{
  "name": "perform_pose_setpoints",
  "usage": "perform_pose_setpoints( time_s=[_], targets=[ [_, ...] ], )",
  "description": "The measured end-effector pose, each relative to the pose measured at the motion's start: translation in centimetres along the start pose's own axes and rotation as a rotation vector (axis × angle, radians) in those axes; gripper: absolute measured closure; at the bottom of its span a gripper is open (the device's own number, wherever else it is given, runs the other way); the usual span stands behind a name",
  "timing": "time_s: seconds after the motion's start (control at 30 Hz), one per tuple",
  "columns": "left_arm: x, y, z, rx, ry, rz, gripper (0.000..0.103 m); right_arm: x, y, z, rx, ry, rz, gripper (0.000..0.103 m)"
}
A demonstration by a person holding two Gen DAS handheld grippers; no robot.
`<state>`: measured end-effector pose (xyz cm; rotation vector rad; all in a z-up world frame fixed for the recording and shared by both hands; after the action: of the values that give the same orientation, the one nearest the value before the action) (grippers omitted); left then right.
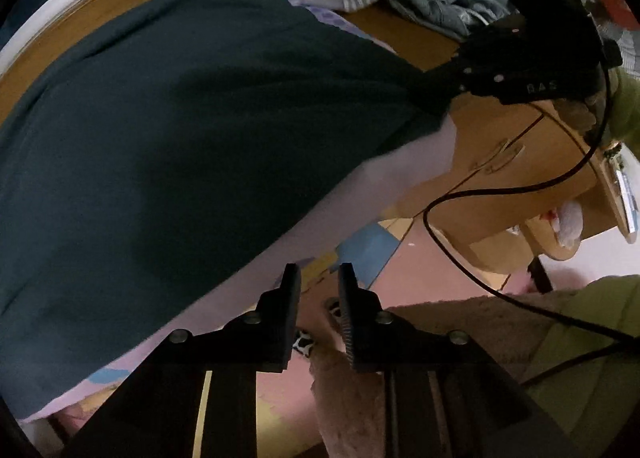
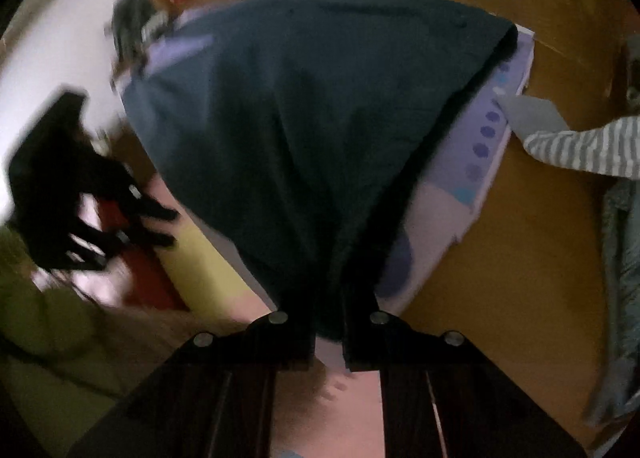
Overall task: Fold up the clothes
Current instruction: 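Open both grippers to release the sweater and withdraw them, then move both grippers to the cuffs of the dark green trousers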
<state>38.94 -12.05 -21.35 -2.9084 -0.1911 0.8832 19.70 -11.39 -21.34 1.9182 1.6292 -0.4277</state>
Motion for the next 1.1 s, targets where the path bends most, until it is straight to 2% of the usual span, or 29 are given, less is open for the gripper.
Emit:
perform_pose_setpoints(
  time_s=[0.03, 0.13, 0.17, 0.27, 0.33, 0.37, 0.4, 0.47, 0.53, 0.63, 0.77, 0.93, 1.1],
  targets=[
    [0.0, 0.0, -0.1, -0.001, -0.001, -0.026, 0.084, 0.5, -0.2, 0.1, 0.013, 0.019, -0.016, 0.095],
    [-0.7, 0.9, -1.3, -0.009, -0.041, -0.122, 0.084, 0.9, -0.7, -0.6, 0.025, 0.001, -0.001, 0.094],
    [-0.9, 1.3, -1.8, -0.017, -0.059, -0.147, 0.083, 0.7, -0.7, -0.9, 0.033, -0.017, 0.011, 0.090],
    [-1.4, 3.2, -3.4, -0.057, -0.112, -0.241, 0.078, -0.2, -1.5, -3.0, 0.077, -0.091, 0.032, 0.090],
    [-1.4, 4.9, -4.2, -0.099, -0.137, -0.318, 0.078, -1.4, -1.8, -4.5, 0.104, -0.173, 0.052, 0.084],
    [-1.4, 5.9, -4.5, -0.126, -0.144, -0.360, 0.078, -2.1, -1.9, -5.2, 0.120, -0.217, 0.067, 0.069],
    [-1.2, 6.8, -4.8, -0.147, -0.147, -0.399, 0.077, -2.8, -2.1, -5.9, 0.137, -0.262, 0.082, 0.050],
    [-0.6, 9.0, -5.5, -0.195, -0.152, -0.505, 0.076, -4.2, -1.9, -6.7, 0.163, -0.354, 0.106, 0.042],
    [0.3, 10.4, -6.3, -0.201, -0.183, -0.597, 0.076, -5.4, -0.2, -5.4, 0.165, -0.373, 0.110, 0.042],
    [1.8, 12.3, -7.7, -0.220, -0.217, -0.657, 0.075, -7.2, 2.4, -3.4, 0.168, -0.403, 0.117, 0.042],
    [3.9, 14.7, -10.1, -0.287, -0.258, -0.682, 0.069, -8.5, 7.1, -0.6, 0.127, -0.404, 0.096, 0.042],
    [7.7, 19.7, -14.0, -0.305, -0.289, -0.695, 0.068, -11.2, 14.5, 4.1, 0.059, -0.410, 0.032, 0.041],
    [11.9, 25.3, -18.5, -0.310, -0.296, -0.675, 0.068, -14.4, 22.5, 9.7, 0.061, -0.395, 0.037, 0.041]
  ],
)
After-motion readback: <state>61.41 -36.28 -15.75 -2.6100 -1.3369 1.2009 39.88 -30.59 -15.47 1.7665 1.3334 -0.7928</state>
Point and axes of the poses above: each gripper's, at about its wrist camera, not at the fingertips, and z roughly the way its jaws point, y to its left, x to its underside, the point moved 6 cm from there along z, roughly the way its jaws point, and after that the axes turned 15 degrees about -y, right-handed, at the moved point
